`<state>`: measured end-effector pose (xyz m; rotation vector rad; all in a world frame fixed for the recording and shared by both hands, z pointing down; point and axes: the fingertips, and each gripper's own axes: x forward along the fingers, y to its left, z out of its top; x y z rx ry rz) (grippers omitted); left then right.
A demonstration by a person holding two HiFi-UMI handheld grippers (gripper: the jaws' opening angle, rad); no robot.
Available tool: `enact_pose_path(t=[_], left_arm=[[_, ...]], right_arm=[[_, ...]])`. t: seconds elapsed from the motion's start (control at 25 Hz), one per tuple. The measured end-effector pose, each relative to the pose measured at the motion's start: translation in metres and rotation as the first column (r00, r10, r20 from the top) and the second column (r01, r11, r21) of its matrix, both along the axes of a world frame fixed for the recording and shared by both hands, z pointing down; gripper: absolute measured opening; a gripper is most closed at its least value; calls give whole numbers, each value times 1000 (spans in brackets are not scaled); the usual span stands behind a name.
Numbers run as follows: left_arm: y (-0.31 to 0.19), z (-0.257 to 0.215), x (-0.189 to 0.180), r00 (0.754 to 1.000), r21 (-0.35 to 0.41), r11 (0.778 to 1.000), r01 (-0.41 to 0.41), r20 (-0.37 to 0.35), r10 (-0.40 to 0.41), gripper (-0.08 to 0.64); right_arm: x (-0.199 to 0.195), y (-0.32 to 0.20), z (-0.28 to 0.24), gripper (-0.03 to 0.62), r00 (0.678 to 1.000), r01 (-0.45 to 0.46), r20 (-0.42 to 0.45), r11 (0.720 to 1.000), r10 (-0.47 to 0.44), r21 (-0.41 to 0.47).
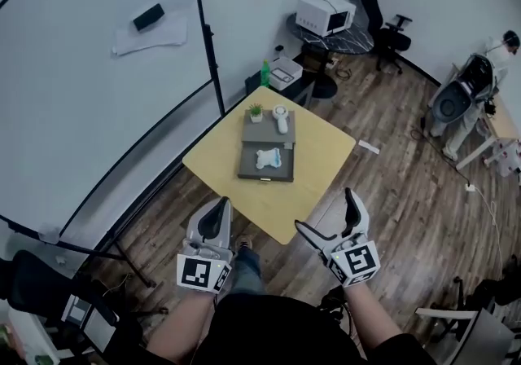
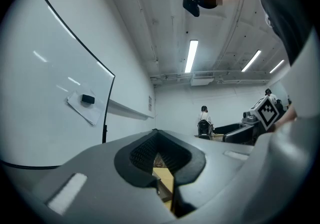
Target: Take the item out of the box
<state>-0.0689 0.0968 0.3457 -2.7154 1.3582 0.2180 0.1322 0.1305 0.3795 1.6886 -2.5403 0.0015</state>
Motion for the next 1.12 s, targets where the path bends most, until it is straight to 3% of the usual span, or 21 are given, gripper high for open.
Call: enact_pose_path(t=[0.56,0.96,1.12], left_arm=[[-239,32,15,993,-91,989,-117,-8,116,0],[-319,50,32,983,-145,973,-182,-19,181,0],[-334,50,38,984,-126,976,-176,-20,175,0]], right_arm=[[0,-210,19,595,994,-89,-74,989,81,-115],[-4,-286,26,594,988,-92,-136,985,72,-146],[-9,-302,36,594,987,-55,-160,982,25,-182]])
